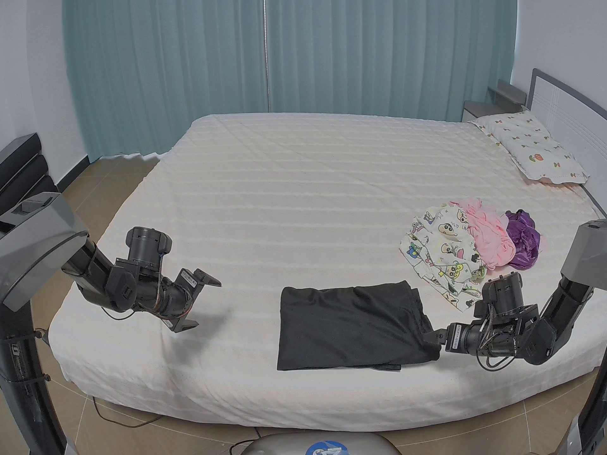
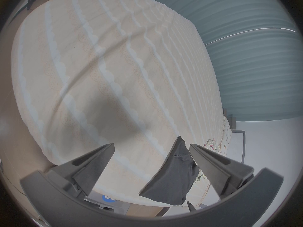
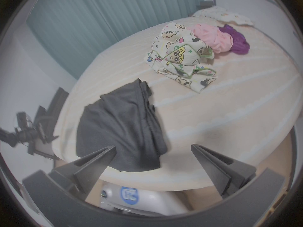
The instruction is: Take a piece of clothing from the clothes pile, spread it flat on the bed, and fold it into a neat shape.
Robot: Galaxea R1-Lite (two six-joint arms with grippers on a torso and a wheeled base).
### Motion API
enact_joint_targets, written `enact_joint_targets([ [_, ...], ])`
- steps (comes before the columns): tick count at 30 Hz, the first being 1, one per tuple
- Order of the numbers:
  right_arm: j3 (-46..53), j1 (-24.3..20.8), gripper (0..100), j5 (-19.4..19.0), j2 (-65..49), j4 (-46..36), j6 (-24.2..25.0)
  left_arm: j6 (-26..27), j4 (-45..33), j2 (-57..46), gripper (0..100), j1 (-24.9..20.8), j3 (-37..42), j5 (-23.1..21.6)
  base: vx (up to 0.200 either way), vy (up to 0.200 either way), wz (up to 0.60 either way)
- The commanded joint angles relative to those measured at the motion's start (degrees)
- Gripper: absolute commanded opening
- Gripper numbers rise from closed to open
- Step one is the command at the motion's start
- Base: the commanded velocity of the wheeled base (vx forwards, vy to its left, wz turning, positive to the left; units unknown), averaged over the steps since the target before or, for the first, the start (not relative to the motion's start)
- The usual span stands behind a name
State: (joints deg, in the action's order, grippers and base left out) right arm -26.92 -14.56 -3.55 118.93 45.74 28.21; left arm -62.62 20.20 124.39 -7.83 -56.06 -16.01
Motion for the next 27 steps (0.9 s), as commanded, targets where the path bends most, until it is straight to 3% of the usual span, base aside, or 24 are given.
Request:
enact_joint_targets([
  [1,-0.6,-0.7,100,-3.6,3.8,2.4,3.4,0.0,0.0,0.1,100,0.0,0.0,0.0,0.000,0.000,0.00],
  [8,-2.4,-0.3,100,-3.5,10.9,6.2,3.8,0.0,0.0,0.1,100,0.0,0.0,0.0,0.000,0.000,0.00],
  [9,-2.4,-0.3,0,-3.4,11.0,6.3,3.8,0.0,0.0,0.1,100,0.0,0.0,0.0,0.000,0.000,0.00],
  [26,0.8,0.9,0,-3.4,8.4,6.5,3.7,0.0,0.0,0.1,100,0.0,0.0,0.0,0.000,0.000,0.00],
  [27,0.8,0.9,100,-3.4,8.4,6.5,3.7,0.0,0.0,0.1,100,0.0,0.0,0.0,0.000,0.000,0.00],
])
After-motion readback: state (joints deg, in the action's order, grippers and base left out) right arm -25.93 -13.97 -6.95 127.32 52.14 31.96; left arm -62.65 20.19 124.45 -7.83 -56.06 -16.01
